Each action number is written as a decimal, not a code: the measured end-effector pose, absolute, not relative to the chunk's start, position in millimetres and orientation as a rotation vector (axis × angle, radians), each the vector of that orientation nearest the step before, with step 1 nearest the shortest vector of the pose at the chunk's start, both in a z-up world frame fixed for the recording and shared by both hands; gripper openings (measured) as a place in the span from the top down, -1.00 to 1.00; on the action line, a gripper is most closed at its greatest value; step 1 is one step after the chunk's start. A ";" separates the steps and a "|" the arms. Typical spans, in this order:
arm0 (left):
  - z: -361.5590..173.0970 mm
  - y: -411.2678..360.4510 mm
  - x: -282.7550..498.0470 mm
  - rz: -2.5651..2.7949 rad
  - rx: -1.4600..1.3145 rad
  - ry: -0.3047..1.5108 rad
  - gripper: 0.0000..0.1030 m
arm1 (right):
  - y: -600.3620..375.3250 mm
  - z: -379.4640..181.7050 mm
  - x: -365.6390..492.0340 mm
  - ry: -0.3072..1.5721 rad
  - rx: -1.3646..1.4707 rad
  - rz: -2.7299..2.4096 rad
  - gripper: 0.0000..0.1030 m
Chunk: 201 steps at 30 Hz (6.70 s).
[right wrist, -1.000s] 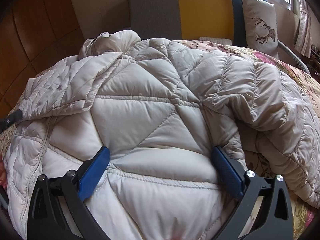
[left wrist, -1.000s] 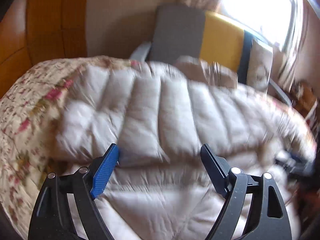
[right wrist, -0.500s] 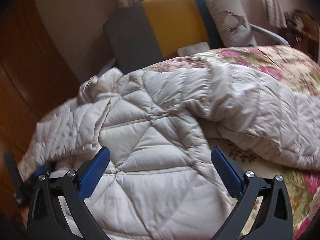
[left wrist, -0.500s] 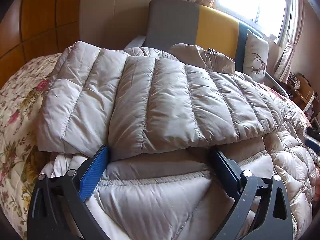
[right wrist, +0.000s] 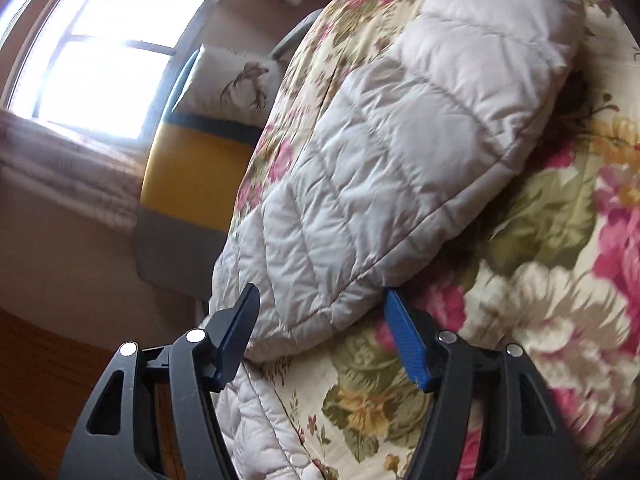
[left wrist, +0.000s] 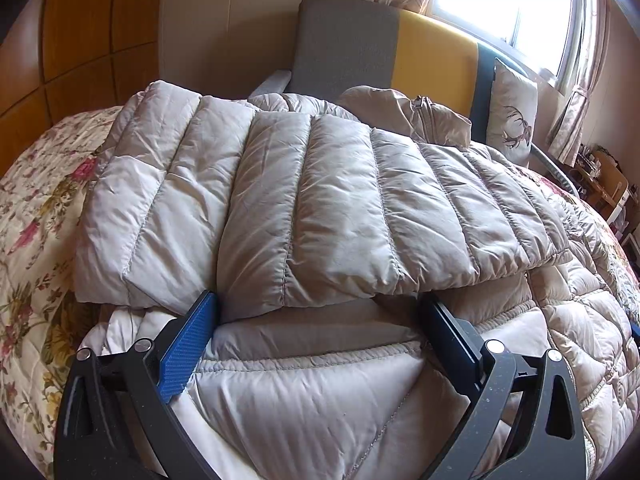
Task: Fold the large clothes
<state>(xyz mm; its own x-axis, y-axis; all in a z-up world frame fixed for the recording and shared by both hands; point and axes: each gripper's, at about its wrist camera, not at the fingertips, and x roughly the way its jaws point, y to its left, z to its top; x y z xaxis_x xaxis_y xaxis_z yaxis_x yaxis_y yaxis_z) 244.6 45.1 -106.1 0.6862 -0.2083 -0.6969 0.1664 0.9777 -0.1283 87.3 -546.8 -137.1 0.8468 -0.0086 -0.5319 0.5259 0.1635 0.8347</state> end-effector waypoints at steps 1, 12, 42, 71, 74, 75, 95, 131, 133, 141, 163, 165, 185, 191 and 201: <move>-106.3 44.8 244.8 -0.210 -0.056 0.788 -0.91 | -554.3 -137.8 84.9 0.445 1.379 -0.414 -0.25; -106.1 43.3 244.7 -0.209 -0.058 0.787 -0.92 | -603.2 -139.4 67.1 0.356 1.404 -0.563 -0.12; -108.4 43.2 247.1 -0.209 -0.057 0.788 -0.92 | -566.1 -46.9 159.2 0.393 0.912 -0.427 0.68; -96.1 39.8 244.4 -0.202 -0.038 0.791 -0.92 | -294.0 -96.1 223.6 0.660 0.251 0.008 -0.89; -65.1 38.3 229.9 -0.239 -0.061 0.715 -0.91 | -314.8 -99.7 218.0 0.651 0.339 -0.085 -0.96; -50.3 37.1 224.7 -0.256 -0.086 0.683 -0.91 | -321.6 -103.7 219.6 0.662 0.377 -0.106 -0.96; -45.2 -152.0 313.8 -0.553 -0.188 0.948 -0.08 | -367.1 -128.3 214.5 0.664 0.664 -0.103 -0.96; -82.4 36.1 280.8 -0.323 -0.339 0.795 0.85 | -363.3 -119.7 220.2 0.737 0.637 -0.116 -0.96; -87.2 37.3 278.7 -0.329 -0.353 0.786 0.85 | -358.8 -104.6 226.1 0.721 0.584 -0.117 -0.96; -99.1 42.0 275.1 -0.353 -0.377 0.782 0.85 | -349.1 -82.0 318.9 0.778 0.272 -0.242 -0.96; -33.1 51.4 237.1 -0.333 -0.267 0.626 -0.32 | -333.9 -56.9 279.0 0.682 0.325 -0.136 -0.96; -26.8 36.2 241.8 -0.349 -0.202 0.631 -0.32 | -312.2 -57.9 285.8 0.698 0.316 -0.039 -0.96; -94.6 1.3 304.5 -0.343 -0.029 0.779 0.04 | -259.9 -123.2 336.9 0.872 0.206 0.052 -0.97; -52.8 17.2 236.0 -0.343 -0.001 0.710 -0.82 | -278.2 -91.6 307.6 0.918 0.246 0.080 -0.96; -44.6 102.6 130.2 -0.290 -0.204 0.663 -0.82 | -340.6 -60.9 174.6 0.796 0.373 0.103 -0.95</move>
<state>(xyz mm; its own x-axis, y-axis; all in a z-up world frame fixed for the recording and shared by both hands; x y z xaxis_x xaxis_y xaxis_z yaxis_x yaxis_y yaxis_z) 130.2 102.6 -44.6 0.7501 -0.3276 -0.5745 0.1985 0.9402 -0.2770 174.6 -340.6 -60.9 0.6985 0.2289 -0.6780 0.0488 0.9300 0.3643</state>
